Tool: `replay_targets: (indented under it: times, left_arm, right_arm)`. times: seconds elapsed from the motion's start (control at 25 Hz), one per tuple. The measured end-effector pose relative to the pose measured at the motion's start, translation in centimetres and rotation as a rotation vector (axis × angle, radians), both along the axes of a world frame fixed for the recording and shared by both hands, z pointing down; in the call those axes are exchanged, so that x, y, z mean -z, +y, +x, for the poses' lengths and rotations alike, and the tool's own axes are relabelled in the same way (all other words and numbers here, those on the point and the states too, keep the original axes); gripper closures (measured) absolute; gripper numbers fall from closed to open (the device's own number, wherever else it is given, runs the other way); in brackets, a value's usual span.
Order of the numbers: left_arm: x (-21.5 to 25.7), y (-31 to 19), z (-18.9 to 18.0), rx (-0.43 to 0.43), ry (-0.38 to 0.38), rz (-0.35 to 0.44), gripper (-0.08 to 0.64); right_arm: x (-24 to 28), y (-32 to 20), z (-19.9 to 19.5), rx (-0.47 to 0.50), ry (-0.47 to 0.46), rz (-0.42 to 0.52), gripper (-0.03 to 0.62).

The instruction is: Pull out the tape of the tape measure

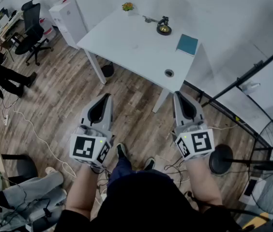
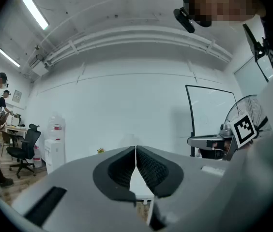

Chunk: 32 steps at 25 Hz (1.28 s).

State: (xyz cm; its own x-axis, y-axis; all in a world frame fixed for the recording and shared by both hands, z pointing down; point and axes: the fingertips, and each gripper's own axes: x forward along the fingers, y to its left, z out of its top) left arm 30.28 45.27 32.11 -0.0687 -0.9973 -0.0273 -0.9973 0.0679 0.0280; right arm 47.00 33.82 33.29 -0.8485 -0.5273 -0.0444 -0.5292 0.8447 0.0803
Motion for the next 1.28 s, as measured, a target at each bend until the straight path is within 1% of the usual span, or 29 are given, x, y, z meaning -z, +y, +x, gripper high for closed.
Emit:
replay_targets:
  times: [0.28,0.44,0.6,0.64,0.68,0.72,0.76,0.84,0.96,1.12,1.28]
  left_arm:
    - [0.1,0.9,0.1,0.011,-0.004,-0.001,0.549]
    - [1.5,0.1,-1.8,0.003,-0.025,0.028,0.549]
    - [3.2,-0.9,-5.1,-0.008,-0.046,0.066,0.549]
    - [3.6,-1.2,-6.1,-0.011,-0.051,0.076,0.547]
    - [3.9,-1.6,-7.1,-0.013,-0.055,0.084,0.515]
    - [4.1,-1.9,-8.3,-0.015,-0.057,0.09,0.464]
    - [4.2,-2.1,-9.4,-0.016,-0.058,0.095,0.434]
    - [4.3,-2.5,-11.8,-0.017,-0.059,0.101,0.411]
    - [4.3,-2.8,-15.4,-0.019,-0.051,0.107,0.407]
    - [3.5,-3.0,-20.0,-0.015,-0.02,0.103,0.407]
    - [2.2,-3.5,-22.8,-0.014,-0.004,0.075,0.407]
  right_arm:
    - [0.4,0.9,0.6,0.001,-0.006,0.001,0.588]
    - [1.6,0.2,-0.7,-0.013,-0.03,0.004,0.588]
    - [2.9,-0.8,-2.7,-0.065,-0.039,0.02,0.582]
    - [3.1,-1.1,-3.3,-0.075,-0.04,0.023,0.543]
    - [3.3,-1.5,-4.0,-0.084,-0.041,0.026,0.518]
    - [3.5,-1.8,-4.6,-0.093,-0.041,0.029,0.509]
    - [3.6,-2.1,-5.3,-0.103,-0.042,0.032,0.503]
    - [3.8,-2.7,-6.5,-0.127,-0.041,0.035,0.497]
    - [3.8,-3.3,-8.3,-0.165,-0.044,0.029,0.494]
    - [3.6,-3.8,-10.8,-0.198,-0.037,0.018,0.491]
    - [2.8,-4.4,-13.2,-0.203,-0.014,0.003,0.488]
